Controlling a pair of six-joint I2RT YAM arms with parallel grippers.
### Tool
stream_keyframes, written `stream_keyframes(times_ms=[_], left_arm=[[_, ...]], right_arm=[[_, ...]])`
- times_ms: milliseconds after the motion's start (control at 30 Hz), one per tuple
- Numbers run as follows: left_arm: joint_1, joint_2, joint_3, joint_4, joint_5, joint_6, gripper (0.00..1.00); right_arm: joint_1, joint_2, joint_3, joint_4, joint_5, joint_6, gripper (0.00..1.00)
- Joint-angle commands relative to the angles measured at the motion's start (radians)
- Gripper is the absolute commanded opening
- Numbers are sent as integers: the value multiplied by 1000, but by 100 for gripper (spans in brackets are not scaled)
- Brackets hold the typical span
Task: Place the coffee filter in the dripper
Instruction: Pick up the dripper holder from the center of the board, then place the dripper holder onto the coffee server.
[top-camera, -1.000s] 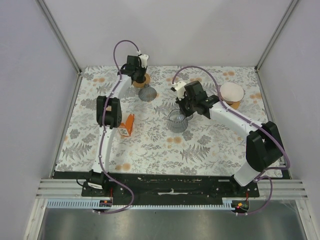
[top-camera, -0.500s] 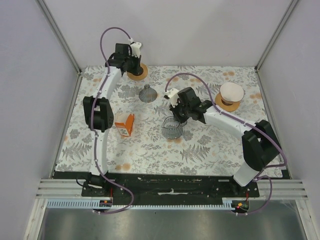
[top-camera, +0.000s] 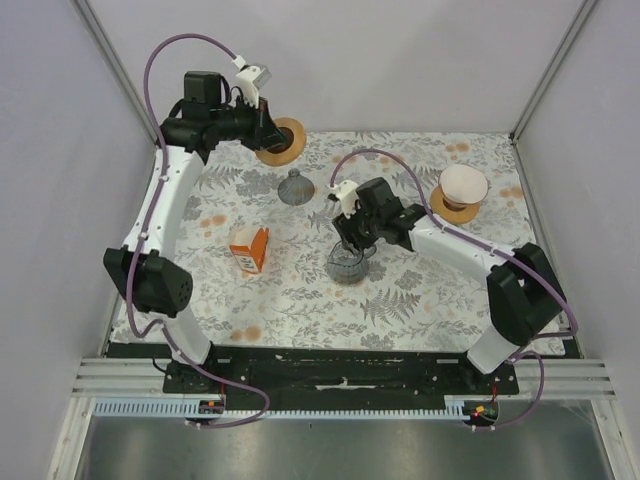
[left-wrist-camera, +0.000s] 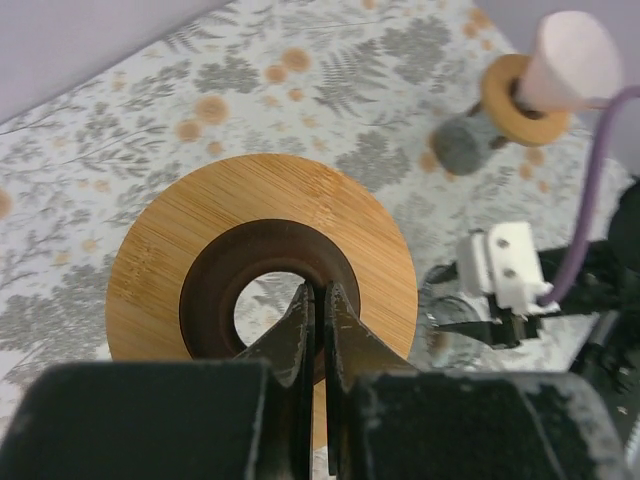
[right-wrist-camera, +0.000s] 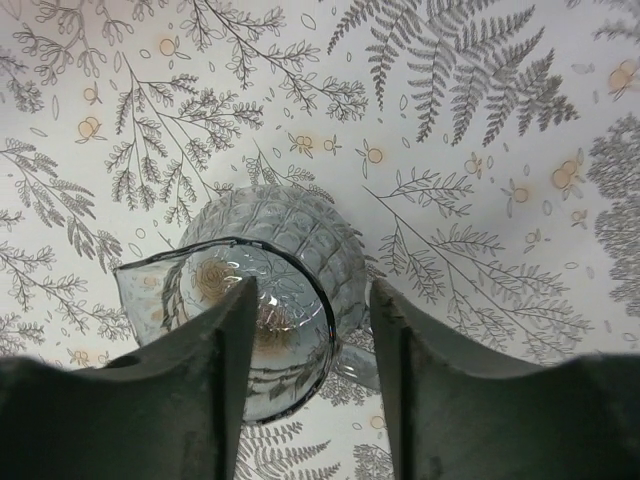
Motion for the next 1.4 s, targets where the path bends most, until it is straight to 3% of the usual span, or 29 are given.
stream_keyframes(times_ms=[0,167,300,367,600,1200,1300,1367], left_arm=[[-5,-113,-19,-65,210,-109,2],[-25,-196,-19,-75,356,-197,2],[-57,-234,-4,-60,486,-313,2],[-77,-251,13,-36,537,-395,2],[-152,-294,34,73,654,-548,2],[-209,-278,-2,135,698,-601,2],[-211,-274,-5,123,698,-585,2],[-209,-270,-2,116,690,-573,2]], right_arm=[[4,-151,23,45,-32,-37,62],[4,-371,-31,297,-67,-42,75],[7,-513,-208,751,-80,-42,79],[10,-544,-262,965,-107,-28,80],[53,-518,-302,1307,-175,3,79],[70,-425,-167,1343,-244,12,66],[70,-413,-152,1358,-231,15,59],[70,-411,-147,1364,-231,22,45]])
